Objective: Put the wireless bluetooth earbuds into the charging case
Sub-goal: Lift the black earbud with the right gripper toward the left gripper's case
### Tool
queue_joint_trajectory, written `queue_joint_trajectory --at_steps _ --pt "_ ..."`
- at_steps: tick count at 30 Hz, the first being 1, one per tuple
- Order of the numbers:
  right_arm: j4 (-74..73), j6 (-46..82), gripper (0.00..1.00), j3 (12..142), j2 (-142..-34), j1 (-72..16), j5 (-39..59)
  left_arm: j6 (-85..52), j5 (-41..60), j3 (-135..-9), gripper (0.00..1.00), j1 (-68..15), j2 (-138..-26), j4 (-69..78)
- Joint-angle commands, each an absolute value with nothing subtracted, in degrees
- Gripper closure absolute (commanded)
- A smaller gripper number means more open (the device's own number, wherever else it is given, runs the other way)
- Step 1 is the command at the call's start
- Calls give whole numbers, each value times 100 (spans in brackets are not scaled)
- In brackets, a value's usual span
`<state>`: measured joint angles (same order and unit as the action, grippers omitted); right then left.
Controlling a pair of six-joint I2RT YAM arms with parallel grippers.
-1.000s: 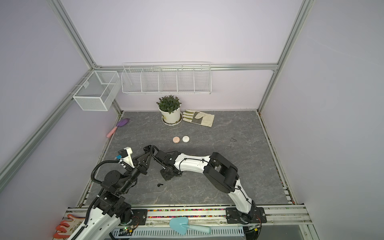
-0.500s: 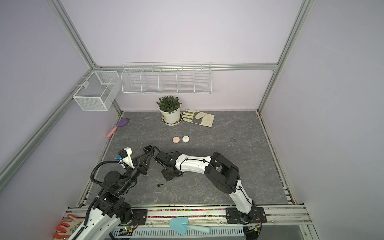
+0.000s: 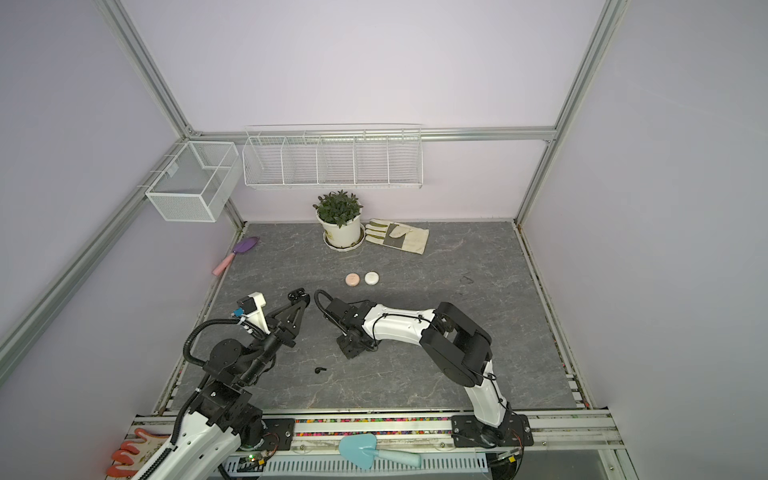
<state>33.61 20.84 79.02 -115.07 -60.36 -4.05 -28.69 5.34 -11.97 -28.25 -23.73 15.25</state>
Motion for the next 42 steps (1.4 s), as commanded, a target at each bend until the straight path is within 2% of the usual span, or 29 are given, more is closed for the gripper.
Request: queue_joint_trajectory --at_steps 1,6,11,15,21,32,42 --pt "3498 1883 77 7757 -11338 -6010 -414 -2918 671 -1243 100 -2848 -2546 1881" --pt "3555 1932 73 7703 -11347 -6012 -421 -2927 703 -1239 100 -2848 -2676 2012" --pt "3800 2254 59 7761 -11347 -6012 -496 -2885 642 -1208 100 -2848 -2621 1969" --pt "3954 2537 54 7811 -11347 -6060 -483 -2878 627 -1196 100 -2848 -2640 1978" --pt "4043 2598 55 7910 -11476 -6080 -523 -2879 624 -1195 100 -2848 -2613 1997" --pt "4061 2637 64 8100 -11781 -6145 -510 -2823 539 -1195 100 -2848 -2297 1727" --pt "4034 2645 66 8240 -11939 -6171 -536 -2813 569 -1195 100 -2848 -2262 1743"
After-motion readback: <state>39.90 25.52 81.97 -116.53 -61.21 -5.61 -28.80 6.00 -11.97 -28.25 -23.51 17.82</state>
